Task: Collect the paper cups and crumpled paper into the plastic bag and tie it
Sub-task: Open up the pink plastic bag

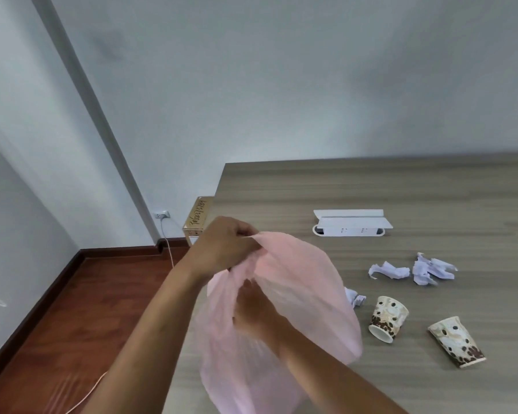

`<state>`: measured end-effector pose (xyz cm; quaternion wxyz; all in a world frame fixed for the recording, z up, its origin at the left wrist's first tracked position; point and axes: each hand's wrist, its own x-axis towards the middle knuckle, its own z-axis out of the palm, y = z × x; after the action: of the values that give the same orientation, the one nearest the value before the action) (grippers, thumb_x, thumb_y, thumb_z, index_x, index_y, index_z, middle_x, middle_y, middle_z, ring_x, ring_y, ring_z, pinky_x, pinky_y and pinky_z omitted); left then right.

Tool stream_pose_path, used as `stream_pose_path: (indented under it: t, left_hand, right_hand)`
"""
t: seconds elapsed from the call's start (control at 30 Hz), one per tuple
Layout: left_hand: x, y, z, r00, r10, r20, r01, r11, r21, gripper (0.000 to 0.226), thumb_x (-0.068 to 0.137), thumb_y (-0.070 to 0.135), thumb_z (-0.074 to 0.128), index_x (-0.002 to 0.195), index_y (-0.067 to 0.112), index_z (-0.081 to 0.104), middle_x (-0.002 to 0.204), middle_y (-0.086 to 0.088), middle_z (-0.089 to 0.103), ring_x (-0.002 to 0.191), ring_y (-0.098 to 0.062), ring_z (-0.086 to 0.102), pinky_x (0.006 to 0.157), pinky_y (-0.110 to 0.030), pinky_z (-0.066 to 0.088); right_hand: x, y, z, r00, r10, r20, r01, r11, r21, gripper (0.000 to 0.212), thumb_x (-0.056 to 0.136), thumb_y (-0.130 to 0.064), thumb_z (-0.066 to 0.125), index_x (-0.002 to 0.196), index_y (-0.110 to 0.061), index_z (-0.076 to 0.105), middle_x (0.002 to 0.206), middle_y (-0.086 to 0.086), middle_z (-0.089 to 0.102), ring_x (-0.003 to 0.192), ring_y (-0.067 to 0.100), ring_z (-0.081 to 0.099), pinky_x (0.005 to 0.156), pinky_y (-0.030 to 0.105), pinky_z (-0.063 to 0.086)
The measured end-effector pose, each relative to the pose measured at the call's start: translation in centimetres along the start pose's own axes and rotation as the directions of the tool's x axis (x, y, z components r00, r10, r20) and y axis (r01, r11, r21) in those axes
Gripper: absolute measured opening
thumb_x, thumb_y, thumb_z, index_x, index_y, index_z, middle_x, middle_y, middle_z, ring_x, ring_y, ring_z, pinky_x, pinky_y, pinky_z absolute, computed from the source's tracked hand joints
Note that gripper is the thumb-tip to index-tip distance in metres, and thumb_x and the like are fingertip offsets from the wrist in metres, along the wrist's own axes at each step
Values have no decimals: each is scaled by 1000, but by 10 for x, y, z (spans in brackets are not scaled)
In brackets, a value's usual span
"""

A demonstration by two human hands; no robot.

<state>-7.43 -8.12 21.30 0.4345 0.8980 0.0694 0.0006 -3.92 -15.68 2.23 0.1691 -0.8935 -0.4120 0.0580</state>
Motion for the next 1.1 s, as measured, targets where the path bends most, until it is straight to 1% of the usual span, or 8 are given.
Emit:
stream_pose_path:
  t: [0.1,0.17,0.37,0.5,0.63,0.83,0.97,1.1]
  left_hand:
    - [0,-3,-19,987,31,-159,-20,997,69,20,87,9,58,84,13,78,75,-2,74,58,-16,69,52,-31,56]
    - [4,-16,-41,953,10,-302,36,989,144,26,87,6,52,85,15,75,72,-4,73,37,-13,59,38,-20,45]
    - [27,-85,-79,882,-164,-442,269,945,187,34,86,6,43,95,17,75,87,-12,69,55,-26,66,59,-28,56]
    - [38,-120,-85,847,-275,-454,390,903,182,37,84,12,45,102,23,75,87,-13,71,54,-28,68,70,-38,61]
    - [41,-131,-68,861,-328,-389,414,896,160,19,84,19,57,95,22,72,80,-9,71,52,-27,70,65,-40,62]
    - [57,-126,-36,903,-257,-345,347,909,230,25,82,20,56,102,25,71,91,-7,73,74,-30,71,77,-42,61]
    - [62,-131,-25,909,-234,-345,341,892,295,31,87,18,55,111,29,71,108,-7,71,89,-34,69,85,-44,58]
    - [64,-137,-23,901,-229,-369,350,886,305,32,88,19,54,111,32,70,107,-8,70,90,-33,67,84,-42,57]
  right_hand:
    - [7,6,7,935,161,317,-134,985,-107,78,80,-63,40,145,-22,36,156,12,25,148,39,6,113,65,8]
    - [1,15,11,891,196,409,-163,980,-115,78,80,-65,56,145,-25,38,156,11,27,147,38,10,114,58,13]
    - [-14,29,0,884,140,445,-158,987,3,58,78,-48,73,126,-19,60,129,2,62,117,25,56,91,31,42]
    - [-24,49,-34,774,296,560,-218,955,-203,76,64,-54,84,130,-29,54,127,-5,57,116,22,54,84,24,37]
    - [-30,58,-51,673,356,648,-211,932,-293,98,61,-60,83,145,-41,37,149,-12,39,137,19,38,101,29,34]
    - [-20,55,-58,730,326,601,-218,944,-248,112,52,-72,79,147,-36,32,155,-6,33,139,24,36,108,40,36]
    - [-14,65,-54,883,301,361,-278,954,-114,111,60,-56,83,150,-33,23,147,-1,44,129,24,49,95,36,45]
    - [-10,71,-57,932,326,157,-303,940,-155,101,71,-45,76,151,-35,16,135,-2,55,114,27,58,85,34,47]
